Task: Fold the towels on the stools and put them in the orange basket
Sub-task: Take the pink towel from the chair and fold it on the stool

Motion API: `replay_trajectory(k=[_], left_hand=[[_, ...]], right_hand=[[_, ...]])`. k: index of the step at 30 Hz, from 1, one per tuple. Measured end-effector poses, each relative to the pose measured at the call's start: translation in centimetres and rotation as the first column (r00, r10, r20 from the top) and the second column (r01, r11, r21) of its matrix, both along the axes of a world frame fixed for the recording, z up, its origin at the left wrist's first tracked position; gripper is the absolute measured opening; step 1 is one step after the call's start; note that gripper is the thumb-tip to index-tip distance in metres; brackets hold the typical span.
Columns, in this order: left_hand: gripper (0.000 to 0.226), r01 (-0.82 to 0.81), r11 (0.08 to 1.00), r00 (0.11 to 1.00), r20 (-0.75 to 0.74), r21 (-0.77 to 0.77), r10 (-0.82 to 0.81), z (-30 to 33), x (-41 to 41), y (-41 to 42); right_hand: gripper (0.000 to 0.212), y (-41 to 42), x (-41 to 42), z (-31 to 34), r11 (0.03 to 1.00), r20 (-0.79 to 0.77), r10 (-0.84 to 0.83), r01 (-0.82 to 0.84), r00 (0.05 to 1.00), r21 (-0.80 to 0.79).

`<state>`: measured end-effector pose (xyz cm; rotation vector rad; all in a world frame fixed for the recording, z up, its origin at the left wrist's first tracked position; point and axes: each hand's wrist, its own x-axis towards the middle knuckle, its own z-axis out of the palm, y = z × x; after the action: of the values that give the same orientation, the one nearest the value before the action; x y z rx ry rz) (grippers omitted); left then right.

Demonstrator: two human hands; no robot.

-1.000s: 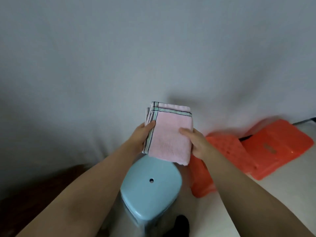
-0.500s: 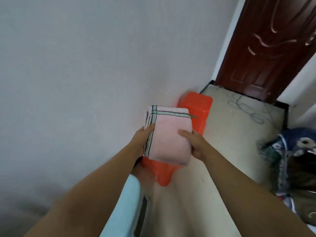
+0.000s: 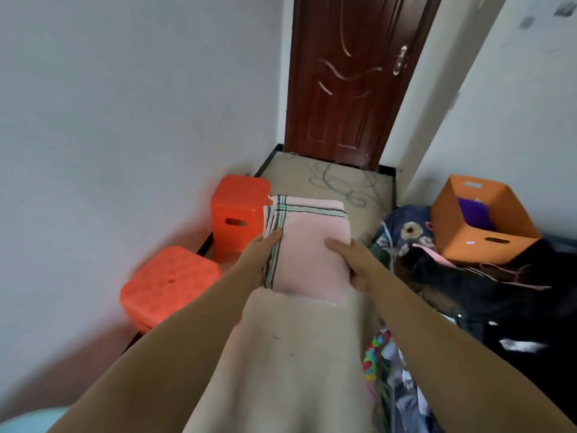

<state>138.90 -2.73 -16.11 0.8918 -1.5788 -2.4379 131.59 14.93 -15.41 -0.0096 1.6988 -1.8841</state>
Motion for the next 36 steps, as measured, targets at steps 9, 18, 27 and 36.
replay_trajectory(k=[9,18,27,36], left_hand=[[0.029,0.192,0.980,0.981,0.035,-0.052,-0.191,-0.9,-17.2,3.9],[0.030,0.514,0.850,0.857,0.020,-0.113,-0.516,1.8,-41.1,5.9],[0.026,0.732,0.669,0.680,0.088,-0.129,-0.728,0.0,-58.5,17.4],[0.030,0.828,0.545,0.559,0.107,-0.136,-0.822,-0.8,-74.2,33.2]], right_hand=[[0.035,4.9,-14.0,-2.0,0.982,0.056,-0.181,0.183,0.982,-0.036],[0.039,7.5,-31.6,-0.3,0.877,0.032,-0.467,0.468,0.884,-0.113],[0.035,17.1,-42.8,-2.1,0.707,0.075,-0.693,0.696,0.717,-0.127],[0.034,31.4,-56.1,-3.1,0.598,0.102,-0.795,0.801,0.598,-0.032]])
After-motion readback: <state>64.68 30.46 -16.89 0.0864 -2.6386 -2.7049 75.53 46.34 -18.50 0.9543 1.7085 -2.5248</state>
